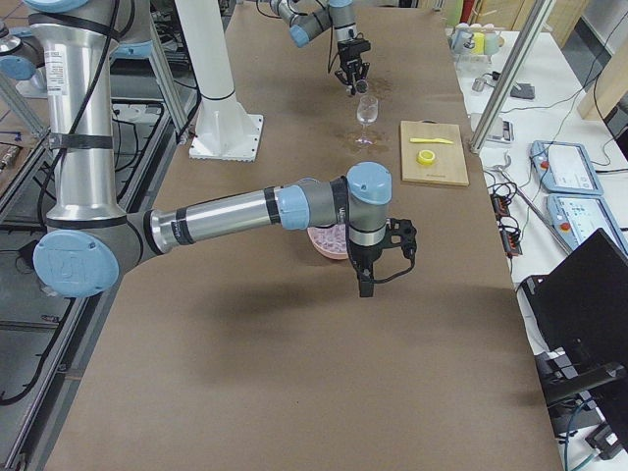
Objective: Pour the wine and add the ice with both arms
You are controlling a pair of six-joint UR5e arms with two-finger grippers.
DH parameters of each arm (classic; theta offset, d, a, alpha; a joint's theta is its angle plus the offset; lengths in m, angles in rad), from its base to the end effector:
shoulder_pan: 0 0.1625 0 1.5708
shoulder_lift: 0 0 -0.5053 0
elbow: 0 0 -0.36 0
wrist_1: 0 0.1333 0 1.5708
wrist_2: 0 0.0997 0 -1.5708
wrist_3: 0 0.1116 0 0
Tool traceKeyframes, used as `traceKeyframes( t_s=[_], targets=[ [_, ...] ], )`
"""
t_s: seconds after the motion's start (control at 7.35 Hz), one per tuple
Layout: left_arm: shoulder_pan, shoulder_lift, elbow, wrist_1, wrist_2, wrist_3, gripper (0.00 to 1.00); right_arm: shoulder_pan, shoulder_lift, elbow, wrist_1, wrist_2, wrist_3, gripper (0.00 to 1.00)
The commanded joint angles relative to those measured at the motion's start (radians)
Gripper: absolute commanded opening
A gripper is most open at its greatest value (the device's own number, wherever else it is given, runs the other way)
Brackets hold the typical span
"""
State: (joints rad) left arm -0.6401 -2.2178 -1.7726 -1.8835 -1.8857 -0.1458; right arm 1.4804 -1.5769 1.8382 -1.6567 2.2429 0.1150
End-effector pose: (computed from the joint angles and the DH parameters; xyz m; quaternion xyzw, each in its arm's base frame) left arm 0.4860 -0.4851 0.2463 0.3980 0.3903 0.3953 0.7300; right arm 0.0222 -0.4620 0.6434 0.0486 -0.3352 -0.0173 0.9407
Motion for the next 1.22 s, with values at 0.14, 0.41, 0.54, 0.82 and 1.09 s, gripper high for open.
traceKeyframes(
  t_s=[0.14,0.41,0.54,0.82,1.09],
  targets=[
    [0.000,-0.040,-0.008,0.125,0.000,0.009,0.00,0.000,0.000,-0.001,0.000,0.001,0.000,1.00],
    [0.000,-0.074,-0.025,0.229,0.000,0.021,0.00,0.000,0.000,-0.001,0.000,0.001,0.006,1.00],
    [0.000,-0.075,-0.024,0.244,-0.001,0.022,0.00,0.000,0.000,-0.001,0.000,0.001,0.006,1.00],
    [0.000,-0.080,-0.021,0.279,0.000,0.023,0.00,0.000,0.000,-0.002,0.000,0.001,0.006,1.00],
    [0.000,-0.112,-0.019,0.341,-0.001,0.038,0.00,0.000,0.000,-0.002,0.000,0.001,0.006,1.00]
  ],
)
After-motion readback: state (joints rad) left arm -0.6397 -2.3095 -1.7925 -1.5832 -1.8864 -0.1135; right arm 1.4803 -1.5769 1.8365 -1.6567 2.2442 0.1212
